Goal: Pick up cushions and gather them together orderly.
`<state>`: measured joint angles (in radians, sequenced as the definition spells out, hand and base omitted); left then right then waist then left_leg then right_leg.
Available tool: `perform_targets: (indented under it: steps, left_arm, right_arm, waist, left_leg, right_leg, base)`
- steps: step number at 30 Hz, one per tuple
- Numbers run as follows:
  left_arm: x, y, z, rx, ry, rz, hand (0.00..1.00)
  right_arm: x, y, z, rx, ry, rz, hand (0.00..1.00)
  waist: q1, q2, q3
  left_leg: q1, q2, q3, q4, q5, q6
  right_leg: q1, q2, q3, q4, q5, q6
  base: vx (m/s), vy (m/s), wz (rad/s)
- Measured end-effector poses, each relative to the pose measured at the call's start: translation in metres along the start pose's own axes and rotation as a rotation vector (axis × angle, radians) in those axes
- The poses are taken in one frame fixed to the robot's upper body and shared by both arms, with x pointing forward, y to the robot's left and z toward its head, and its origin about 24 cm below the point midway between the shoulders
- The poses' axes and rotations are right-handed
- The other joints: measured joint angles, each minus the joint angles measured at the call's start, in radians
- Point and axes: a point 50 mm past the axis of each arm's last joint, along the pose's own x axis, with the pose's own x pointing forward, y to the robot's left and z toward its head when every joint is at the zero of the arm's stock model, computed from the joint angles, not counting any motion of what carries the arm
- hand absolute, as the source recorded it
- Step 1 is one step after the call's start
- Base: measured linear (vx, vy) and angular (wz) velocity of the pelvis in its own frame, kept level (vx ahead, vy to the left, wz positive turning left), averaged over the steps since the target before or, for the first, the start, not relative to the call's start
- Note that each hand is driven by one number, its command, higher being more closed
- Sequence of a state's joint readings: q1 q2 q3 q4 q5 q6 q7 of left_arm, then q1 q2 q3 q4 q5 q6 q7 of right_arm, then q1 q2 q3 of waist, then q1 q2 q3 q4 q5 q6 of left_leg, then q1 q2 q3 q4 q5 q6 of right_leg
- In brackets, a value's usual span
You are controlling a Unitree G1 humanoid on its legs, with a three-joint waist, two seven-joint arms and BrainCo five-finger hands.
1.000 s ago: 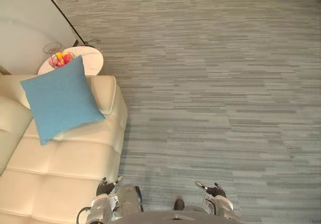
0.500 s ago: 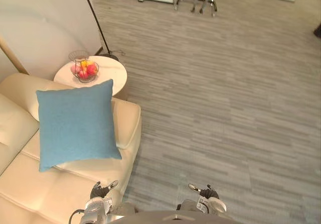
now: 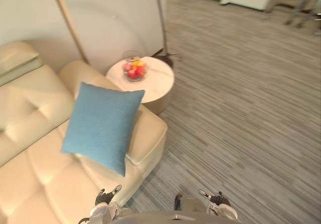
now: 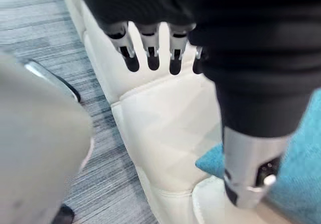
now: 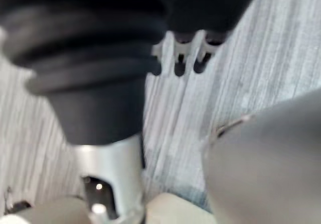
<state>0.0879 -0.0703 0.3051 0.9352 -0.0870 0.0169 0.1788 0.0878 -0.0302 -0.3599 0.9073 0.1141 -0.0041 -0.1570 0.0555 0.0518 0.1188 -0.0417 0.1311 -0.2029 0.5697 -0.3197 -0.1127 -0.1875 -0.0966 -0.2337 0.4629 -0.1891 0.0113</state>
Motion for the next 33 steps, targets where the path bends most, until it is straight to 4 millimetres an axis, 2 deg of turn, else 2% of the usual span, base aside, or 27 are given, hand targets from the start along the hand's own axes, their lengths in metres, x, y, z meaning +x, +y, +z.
perform_targets:
  steps: [2, 4, 5, 6, 7, 8, 10, 12, 14, 15, 16, 17, 18, 21, 22, 24, 25, 26, 27, 28, 31, 33]
  left_arm:
    - [0.0, 0.0, 0.004, -0.001, -0.015, 0.0, 0.0]
    - [0.001, 0.002, 0.006, 0.026, -0.026, -0.003, 0.0]
    - [0.0, 0.0, 0.006, 0.034, -0.028, -0.008, 0.0]
    - [0.0, -0.002, 0.006, 0.043, -0.029, -0.013, 0.0]
    - [0.002, 0.002, 0.01, 0.059, -0.036, -0.007, 0.0]
    - [0.003, 0.008, 0.013, 0.076, -0.045, 0.005, 0.0]
    - [0.004, 0.011, 0.016, 0.088, -0.052, 0.011, 0.0]
    - [0.005, 0.012, 0.014, 0.098, -0.037, 0.016, 0.0]
    - [0.005, 0.014, 0.011, 0.102, -0.025, 0.021, 0.0]
    - [0.005, 0.015, 0.009, 0.104, -0.019, 0.022, 0.0]
    - [0.006, 0.016, 0.01, 0.104, -0.019, 0.024, 0.0]
    - [0.006, 0.018, 0.01, 0.106, -0.019, 0.028, 0.0]
    - [0.006, 0.019, 0.01, 0.106, -0.02, 0.032, 0.0]
    - [0.006, 0.019, 0.011, 0.104, -0.022, 0.031, 0.0]
    - [0.006, 0.019, 0.01, 0.091, -0.019, 0.036, 0.0]
    - [0.006, 0.024, 0.009, 0.075, -0.015, 0.051, 0.0]
    - [0.006, 0.03, 0.008, 0.055, -0.011, 0.07, 0.0]
    - [0.005, 0.027, 0.002, 0.046, 0.008, 0.066, 0.0]
    - [0.004, 0.024, -0.002, 0.037, 0.021, 0.06, 0.0]
    - [0.003, 0.019, -0.007, 0.028, 0.037, 0.049, 0.0]
    - [0.002, 0.017, -0.009, 0.029, 0.045, 0.041, 0.0]
    - [0.003, 0.019, -0.006, 0.056, 0.033, 0.031, 0.0]
  right_arm:
    - [0.0, 0.001, -0.001, -0.002, 0.005, -0.001, 0.0]
    - [-0.001, 0.003, -0.002, 0.002, 0.007, 0.002, 0.0]
    - [-0.001, 0.004, -0.001, 0.003, 0.005, 0.004, 0.0]
    - [0.0, 0.006, 0.001, 0.007, 0.003, 0.01, 0.0]
    - [-0.001, 0.013, 0.001, 0.018, 0.006, 0.024, 0.0]
    - [-0.002, 0.023, 0.0, 0.032, 0.009, 0.048, 0.0]
    - [-0.004, 0.032, 0.0, 0.046, 0.009, 0.068, 0.0]
    - [-0.004, 0.03, -0.002, 0.045, 0.017, 0.061, 0.0]
    - [-0.004, 0.03, -0.002, 0.04, 0.013, 0.063, 0.0]
    - [-0.004, 0.03, 0.0, 0.035, 0.001, 0.066, 0.0]
    - [-0.005, 0.031, 0.001, 0.02, -0.009, 0.073, 0.0]
    - [-0.005, 0.031, 0.0, 0.014, -0.011, 0.074, 0.0]
    - [-0.006, 0.031, -0.002, 0.008, -0.008, 0.075, 0.0]
    - [-0.006, 0.03, -0.003, 0.005, -0.002, 0.073, 0.0]
    - [-0.006, 0.029, -0.003, 0.002, 0.0, 0.073, 0.0]
    - [-0.007, 0.03, -0.008, 0.001, 0.017, 0.073, 0.0]
    - [-0.009, 0.03, -0.017, 0.004, 0.048, 0.076, 0.0]
    - [-0.007, 0.024, -0.017, -0.003, 0.046, 0.062, 0.0]
    - [-0.006, 0.02, -0.016, -0.007, 0.046, 0.051, 0.0]
    - [-0.005, 0.015, -0.014, -0.015, 0.038, 0.043, 0.0]
    - [-0.004, 0.014, -0.012, -0.019, 0.034, 0.042, 0.0]
    - [-0.005, 0.01, -0.014, -0.033, 0.043, 0.03, 0.0]
  waist:
    - [0.012, -0.004, 0.004]
    - [0.007, -0.012, 0.009]
    - [0.006, -0.014, 0.01]
    - [0.006, -0.013, 0.009]
    - [0.01, -0.04, 0.009]
    - [0.011, -0.062, 0.0]
    - [0.013, -0.082, 0.006]
    - [0.013, -0.088, 0.009]
    - [0.006, -0.089, 0.014]
    - [-0.004, -0.09, 0.017]
    - [-0.003, -0.089, 0.018]
    - [-0.008, -0.09, 0.019]
    - [-0.012, -0.094, 0.016]
    - [-0.013, -0.092, 0.016]
    - [-0.015, -0.091, 0.015]
    - [-0.015, -0.108, 0.005]
    - [-0.012, -0.132, -0.01]
    - [-0.007, -0.128, -0.02]
    - [-0.004, -0.108, -0.031]
    - [-0.006, -0.075, -0.04]
    - [-0.007, -0.066, -0.045]
    - [-0.006, -0.082, -0.046]
  left_leg:
    - [-0.065, 0.055, 0.17, 0.037, 0.048, 0.013]
    - [-0.064, 0.068, 0.294, -0.021, 0.041, 0.009]
    - [-0.064, 0.06, 0.369, -0.083, 0.052, 0.004]
    - [-0.062, 0.048, 0.425, -0.162, 0.082, 0.025]
    - [-0.06, 0.022, 0.442, -0.218, 0.122, 0.033]
    - [-0.039, -0.014, 0.475, -0.315, 0.189, 0.059]
    - [-0.033, -0.037, 0.477, -0.365, 0.216, 0.073]
    - [0.006, -0.05, 0.48, -0.389, 0.22, 0.08]
    - [0.052, -0.059, 0.48, -0.422, 0.222, 0.086]
    - [0.086, -0.063, 0.472, -0.446, 0.218, 0.1]
    - [0.096, -0.068, 0.458, -0.454, 0.217, 0.1]
    - [0.097, -0.067, 0.436, -0.453, 0.215, 0.107]
    - [0.095, -0.064, 0.399, -0.452, 0.217, 0.11]
    - [0.091, -0.06, 0.346, -0.453, 0.221, 0.116]
    - [0.077, -0.056, 0.321, -0.452, 0.226, 0.108]
    - [0.07, -0.068, 0.302, -0.451, 0.229, 0.089]
    - [0.077, -0.085, 0.287, -0.451, 0.229, 0.07]
    - [0.085, -0.071, 0.29, -0.461, 0.236, 0.053]
    - [0.098, -0.058, 0.289, -0.477, 0.248, 0.04]
    - [0.117, -0.033, 0.289, -0.525, 0.269, 0.019]
    - [0.135, -0.008, 0.283, -0.571, 0.288, 0.006]
    - [0.149, 0.007, 0.28, -0.602, 0.3, 0.002]
  right_leg:
    - [0.072, -0.01, -0.095, -0.027, -0.007, -0.012]
    - [0.123, -0.034, -0.138, -0.061, -0.007, -0.012]
    - [0.139, -0.045, -0.155, -0.073, -0.006, -0.01]
    - [0.148, -0.053, -0.173, -0.087, -0.003, 0.002]
    - [0.152, -0.071, -0.186, -0.112, 0.013, 0.026]
    - [0.153, -0.086, -0.189, -0.174, 0.047, 0.044]
    - [0.157, -0.089, -0.187, -0.22, 0.076, 0.051]
    - [0.182, -0.095, -0.175, -0.227, 0.103, 0.058]
    - [0.181, -0.115, -0.159, -0.147, 0.104, 0.059]
    - [0.154, -0.139, -0.149, -0.035, 0.112, 0.063]
    - [0.116, -0.156, -0.122, 0.054, 0.127, 0.05]
    - [0.078, -0.159, -0.087, 0.118, 0.136, 0.042]
    - [0.071, -0.141, -0.022, 0.135, 0.115, 0.044]
    - [0.072, -0.097, 0.061, 0.06, 0.041, 0.057]
    - [0.084, -0.07, 0.097, -0.053, 0.036, 0.054]
    - [0.107, -0.06, 0.118, -0.169, 0.096, 0.04]
    - [0.128, -0.079, 0.108, -0.21, 0.1, 0.092]
    - [0.133, -0.064, 0.093, -0.218, 0.093, 0.083]
    - [0.134, -0.049, 0.089, -0.224, 0.091, 0.079]
    - [0.155, -0.019, 0.081, -0.263, 0.102, 0.069]
    - [0.185, 0.011, 0.063, -0.315, 0.119, 0.059]
    - [0.205, 0.031, 0.058, -0.348, 0.132, 0.053]
  base:
    - [0.2, -0.19, 1.39]
    - [0.12, -0.047, 1.3]
    - [0.05, 0.041, 1.22]
    - [0.06, 0.06, 1.03]
    - [0.05, 0.087, 0.85]
    - [0.03, 0.089, 0.56]
    - [-0.01, 0.094, 0.12]
    - [-0.03, 0.115, -0.12]
    - [-0.08, 0.107, 0.01]
    - [-0.11, 0.103, 0.17]
    - [-0.11, 0.081, 0.36]
    - [-0.09, 0.031, 0.6]
    - [-0.06, -0.012, 0.71]
    - [0.01, -0.068, 0.65]
    - [-0.01, -0.139, 0.55]
    - [0.0, -0.17, 0.5]
    - [0.09, -0.23, 0.33]
    - [0.1, -0.264, 0.22]
    - [0.19, -0.258, -0.03]
    - [0.14, -0.18, -0.06]
    - [0.11, -0.126, 0.03]
    - [0.12, -0.07, 0.05]
